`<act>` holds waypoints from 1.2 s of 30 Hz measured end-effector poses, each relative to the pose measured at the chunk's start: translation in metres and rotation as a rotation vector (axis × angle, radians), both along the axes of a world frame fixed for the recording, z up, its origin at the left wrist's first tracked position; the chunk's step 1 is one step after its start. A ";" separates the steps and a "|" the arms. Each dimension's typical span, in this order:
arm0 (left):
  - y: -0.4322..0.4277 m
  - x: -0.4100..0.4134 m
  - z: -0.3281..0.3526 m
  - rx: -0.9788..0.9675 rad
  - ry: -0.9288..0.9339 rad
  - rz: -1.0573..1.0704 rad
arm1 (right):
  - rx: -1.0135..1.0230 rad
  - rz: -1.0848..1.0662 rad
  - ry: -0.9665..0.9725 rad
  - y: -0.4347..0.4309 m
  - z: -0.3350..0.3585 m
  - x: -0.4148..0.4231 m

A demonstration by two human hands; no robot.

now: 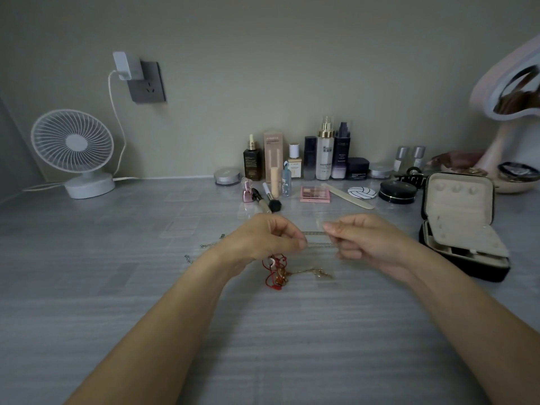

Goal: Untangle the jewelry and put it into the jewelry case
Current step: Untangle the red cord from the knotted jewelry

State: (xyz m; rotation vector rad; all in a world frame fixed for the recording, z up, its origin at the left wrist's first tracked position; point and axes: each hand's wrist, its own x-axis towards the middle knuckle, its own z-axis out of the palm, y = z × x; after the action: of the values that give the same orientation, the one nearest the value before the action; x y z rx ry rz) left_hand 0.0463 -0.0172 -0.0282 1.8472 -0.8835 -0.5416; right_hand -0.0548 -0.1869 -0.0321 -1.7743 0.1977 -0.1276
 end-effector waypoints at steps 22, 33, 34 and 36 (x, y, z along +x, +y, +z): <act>0.006 0.001 0.017 -0.253 0.256 0.108 | -0.155 0.369 0.047 0.000 0.011 -0.013; 0.010 -0.016 0.029 -0.133 0.063 -0.003 | -0.234 0.162 -0.076 0.018 0.007 -0.007; 0.010 -0.017 0.029 -0.126 0.060 -0.012 | -0.218 0.134 -0.120 0.020 0.005 -0.006; 0.010 -0.019 0.030 -0.123 0.054 -0.033 | -0.233 0.120 -0.182 0.024 0.002 -0.002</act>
State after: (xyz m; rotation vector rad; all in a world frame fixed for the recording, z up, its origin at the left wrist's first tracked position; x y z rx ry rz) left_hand 0.0277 -0.0069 0.0020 1.7023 -0.8926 -0.5431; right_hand -0.0570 -0.1634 -0.0301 -1.9885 -0.0571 -0.2319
